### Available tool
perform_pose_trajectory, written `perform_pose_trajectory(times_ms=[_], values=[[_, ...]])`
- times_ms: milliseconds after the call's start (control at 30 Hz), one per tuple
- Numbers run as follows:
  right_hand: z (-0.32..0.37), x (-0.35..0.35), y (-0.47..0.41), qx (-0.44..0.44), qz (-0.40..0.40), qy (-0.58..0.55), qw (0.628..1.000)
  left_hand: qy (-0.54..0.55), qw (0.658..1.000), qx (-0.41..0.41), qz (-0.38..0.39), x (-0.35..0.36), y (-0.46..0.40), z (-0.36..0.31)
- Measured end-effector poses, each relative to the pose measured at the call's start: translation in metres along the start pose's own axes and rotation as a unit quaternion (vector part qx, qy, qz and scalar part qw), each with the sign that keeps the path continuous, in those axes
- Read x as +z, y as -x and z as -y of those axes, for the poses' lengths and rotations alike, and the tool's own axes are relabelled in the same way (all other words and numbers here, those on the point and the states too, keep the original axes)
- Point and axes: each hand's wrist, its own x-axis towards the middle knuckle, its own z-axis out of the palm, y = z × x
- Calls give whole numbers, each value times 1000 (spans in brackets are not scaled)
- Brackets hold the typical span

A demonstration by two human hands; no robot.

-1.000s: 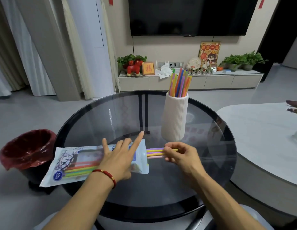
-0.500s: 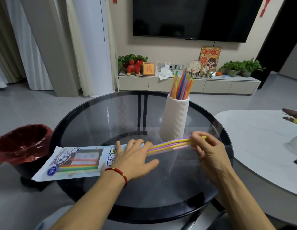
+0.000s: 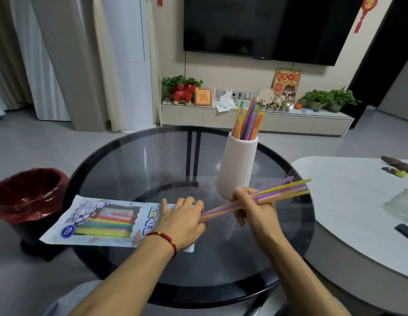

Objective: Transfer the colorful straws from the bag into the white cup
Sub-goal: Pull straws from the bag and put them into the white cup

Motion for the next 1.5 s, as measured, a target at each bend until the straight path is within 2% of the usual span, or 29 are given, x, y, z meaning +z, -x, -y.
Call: perform_pose_trajectory(times_ms=[133, 233, 367, 500, 667, 767, 900, 1000, 1067, 1133, 1200, 1333, 1500], values=[[42, -28, -16, -69, -30, 105, 992, 10, 1000, -6, 18, -1, -1, 4], [61, -31, -31, -118, -28, 243, 962, 7, 1000, -4, 11, 1, -2, 2], [65, -23, -45, -140, 15, 330, 933, 32, 999, -4, -3, 0, -3, -3], [33, -12, -41, -119, 64, 391, 910, 41, 999, 0, -8, -2, -3, -7], [23, -15, -39, -83, 26, 347, 934, 50, 998, 0, -24, -4, -2, -6], [21, -17, -34, -40, 10, 289, 956, 94, 994, 0, -56, -6, -2, -7], [51, -28, -45, -61, -76, 96, 991, 182, 974, 8, -135, -10, -3, -8], [91, -36, -66, -101, -133, -35, 985, 237, 955, 9, -177, -14, -3, -10], [114, -39, -78, -117, -156, -73, 978, 286, 938, 14, -196, -19, -6, -13], [130, -41, -86, -131, -168, -79, 974, 338, 922, 25, -187, -32, -18, -19], [140, -40, -92, -149, -167, -58, 973, 383, 912, 25, -146, -54, -42, -27], [146, -31, -102, -198, -154, 52, 967, 465, 881, 0, -85, -100, -97, -44], [154, -23, -126, -206, -146, 207, 945, 502, 863, 26, -42, -119, -143, -69]])
